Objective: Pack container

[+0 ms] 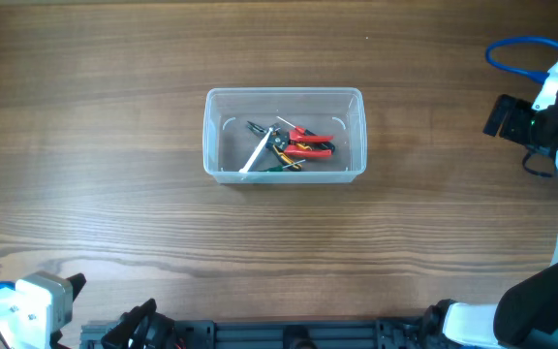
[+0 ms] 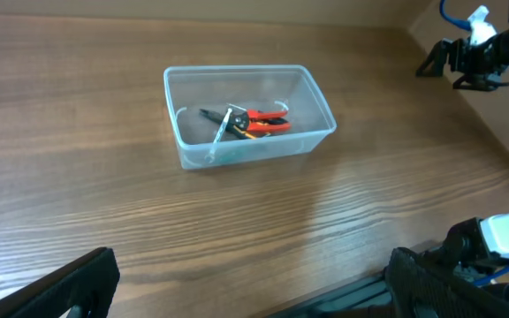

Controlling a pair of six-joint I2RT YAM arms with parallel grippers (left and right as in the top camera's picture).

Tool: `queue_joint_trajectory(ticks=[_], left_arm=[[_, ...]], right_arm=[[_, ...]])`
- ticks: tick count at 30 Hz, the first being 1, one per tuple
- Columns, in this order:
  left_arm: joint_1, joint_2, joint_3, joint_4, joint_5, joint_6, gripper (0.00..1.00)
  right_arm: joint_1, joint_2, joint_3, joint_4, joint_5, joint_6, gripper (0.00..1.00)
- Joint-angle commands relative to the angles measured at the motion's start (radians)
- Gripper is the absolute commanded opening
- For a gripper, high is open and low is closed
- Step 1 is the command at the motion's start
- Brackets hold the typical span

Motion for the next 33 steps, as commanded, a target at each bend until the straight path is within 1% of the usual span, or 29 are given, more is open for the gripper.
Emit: queue_joint_trajectory(ticks=[1,18,21,24,29,33], left_arm=[[0.005,-0.004,-0.006,-0.001,0.004,-0.005,1.00],[0.005,-0.004,-0.006,0.006,-0.014,-0.005,1.00],[0.006,-0.004,-0.007,0.047,-0.026,-0.005,1.00],[0.024,-0.004,-0.018,0.121,-0.064,0.000,1.00],[0.112,-0.015,-0.105,0.248,-0.058,0.133,1.00],[0.201,-0.074,-0.257,0.376,-0.001,0.238,1.00]], right_arm=[[-0.003,0.000,-0.002,0.002,-0.005,0.013,1.00],[-0.003,0.000,-0.002,0.002,-0.005,0.013,1.00],[-0.003,0.000,-0.002,0.002,-0.005,0.013,1.00],[-0.003,0.000,-0.002,0.002,-0.005,0.013,1.00],[-0.003,0.000,-0.002,0.002,-0.005,0.013,1.00],[-0.003,0.000,-0.002,0.002,-0.005,0.013,1.00]])
